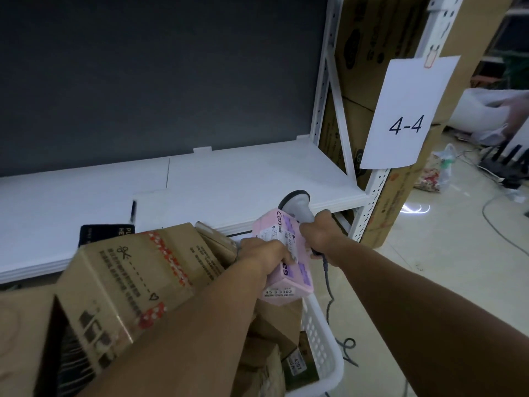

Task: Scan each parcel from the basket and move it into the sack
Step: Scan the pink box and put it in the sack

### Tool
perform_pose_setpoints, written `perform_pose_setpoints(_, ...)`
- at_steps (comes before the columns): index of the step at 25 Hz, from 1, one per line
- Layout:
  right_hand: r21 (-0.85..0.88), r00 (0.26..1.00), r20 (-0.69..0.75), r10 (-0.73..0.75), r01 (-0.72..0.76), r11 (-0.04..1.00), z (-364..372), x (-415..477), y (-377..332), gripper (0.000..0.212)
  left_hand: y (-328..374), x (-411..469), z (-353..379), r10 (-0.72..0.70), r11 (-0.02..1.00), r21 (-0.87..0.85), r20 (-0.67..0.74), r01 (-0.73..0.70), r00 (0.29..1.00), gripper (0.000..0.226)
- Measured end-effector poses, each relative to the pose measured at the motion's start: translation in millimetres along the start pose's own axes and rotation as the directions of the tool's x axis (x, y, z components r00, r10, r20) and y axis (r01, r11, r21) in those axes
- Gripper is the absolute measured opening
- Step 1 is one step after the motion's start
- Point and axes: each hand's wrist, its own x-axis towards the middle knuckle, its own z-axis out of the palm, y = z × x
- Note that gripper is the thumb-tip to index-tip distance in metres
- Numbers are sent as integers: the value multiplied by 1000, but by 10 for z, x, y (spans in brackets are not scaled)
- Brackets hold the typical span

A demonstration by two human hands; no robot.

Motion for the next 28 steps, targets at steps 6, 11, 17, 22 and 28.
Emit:
perform_pose_setpoints(6,76,988,-100,-119,127,989,-153,-572,-569,24,414,-1009,-628,154,988,0,-53,-154,987,55)
perform_pose_setpoints(11,201,987,-37,-159,163,966,-132,-1250,-1044,26,419,-1619,-1149,235,970,-32,-122,-240,964,39)
perform_pose_setpoints(17,227,967,128,-222,189,955,-8,-2004,-1437,8,300,-2260,-1759,287,943,-109,-208,-313,935,27)
perform_pose_setpoints(22,219,966,33,-258,245,945,251,-2317,-1713,10,74,-2562,-2309,308,930,-115,-269,-348,912,33)
perform_pose_setpoints(28,230,917,31,-398,381,896,741,-2605,-2008,22,-196,-2839,-2806,306,919,-147,-320,-366,897,29)
